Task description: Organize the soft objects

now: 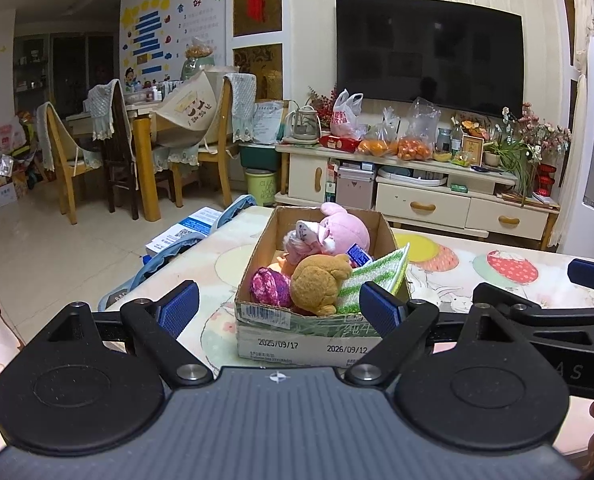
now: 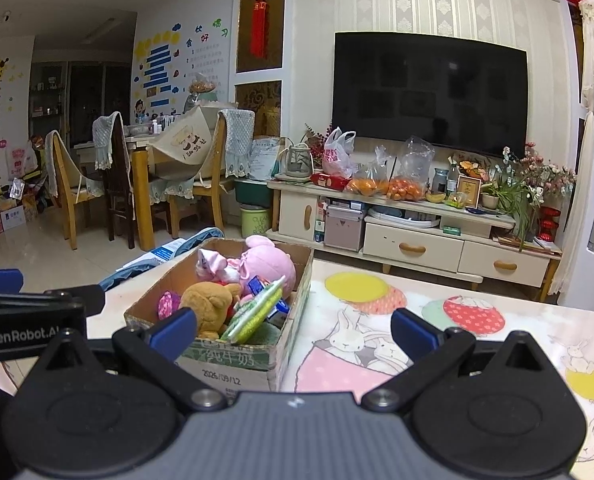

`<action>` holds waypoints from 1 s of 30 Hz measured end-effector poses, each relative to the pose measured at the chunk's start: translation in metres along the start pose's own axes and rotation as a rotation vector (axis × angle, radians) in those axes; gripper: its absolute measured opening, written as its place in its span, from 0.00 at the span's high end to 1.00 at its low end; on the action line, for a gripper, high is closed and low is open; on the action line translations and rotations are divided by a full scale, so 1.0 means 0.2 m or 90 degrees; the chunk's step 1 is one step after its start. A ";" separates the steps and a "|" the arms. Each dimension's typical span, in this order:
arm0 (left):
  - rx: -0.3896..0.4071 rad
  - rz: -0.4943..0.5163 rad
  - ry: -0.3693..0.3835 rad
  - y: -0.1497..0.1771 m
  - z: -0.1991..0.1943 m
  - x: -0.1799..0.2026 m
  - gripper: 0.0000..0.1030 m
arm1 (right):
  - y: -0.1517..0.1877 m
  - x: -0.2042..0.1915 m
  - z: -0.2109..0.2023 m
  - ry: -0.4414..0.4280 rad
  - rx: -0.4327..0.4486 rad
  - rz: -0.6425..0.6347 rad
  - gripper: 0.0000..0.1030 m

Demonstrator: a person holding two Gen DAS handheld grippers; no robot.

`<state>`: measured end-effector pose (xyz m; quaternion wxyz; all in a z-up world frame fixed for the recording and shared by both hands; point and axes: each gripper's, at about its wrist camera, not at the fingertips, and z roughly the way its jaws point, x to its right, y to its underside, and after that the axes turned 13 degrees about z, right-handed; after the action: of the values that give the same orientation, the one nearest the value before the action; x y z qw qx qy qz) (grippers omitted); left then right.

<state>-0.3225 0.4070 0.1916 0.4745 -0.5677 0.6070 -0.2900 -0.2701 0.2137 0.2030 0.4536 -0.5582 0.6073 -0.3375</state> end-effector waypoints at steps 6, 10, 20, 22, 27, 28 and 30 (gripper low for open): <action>-0.002 -0.002 0.002 0.00 -0.01 0.01 0.00 | 0.01 0.00 0.01 0.002 -0.004 0.004 0.01; -0.002 0.001 -0.002 0.00 -0.02 0.02 0.00 | 0.01 0.01 0.01 0.003 -0.003 0.003 0.01; -0.003 0.000 -0.003 0.01 -0.03 0.03 0.00 | 0.02 0.01 0.01 0.007 -0.002 0.000 0.01; -0.004 0.000 -0.003 0.01 -0.03 0.03 0.00 | 0.02 0.02 0.02 0.007 -0.003 0.002 0.01; -0.006 0.000 -0.003 0.01 -0.03 0.03 0.00 | 0.03 0.03 0.03 0.008 -0.006 0.004 0.01; -0.006 0.000 -0.003 0.01 -0.03 0.03 0.00 | 0.02 0.03 0.03 0.008 -0.005 0.004 0.01; -0.007 0.002 -0.003 0.01 -0.03 0.03 0.00 | 0.03 0.03 0.03 0.009 -0.006 0.004 0.01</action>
<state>-0.3282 0.4002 0.1913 0.4731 -0.5703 0.6083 -0.2845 -0.2668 0.2088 0.1954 0.4480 -0.5560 0.6135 -0.3374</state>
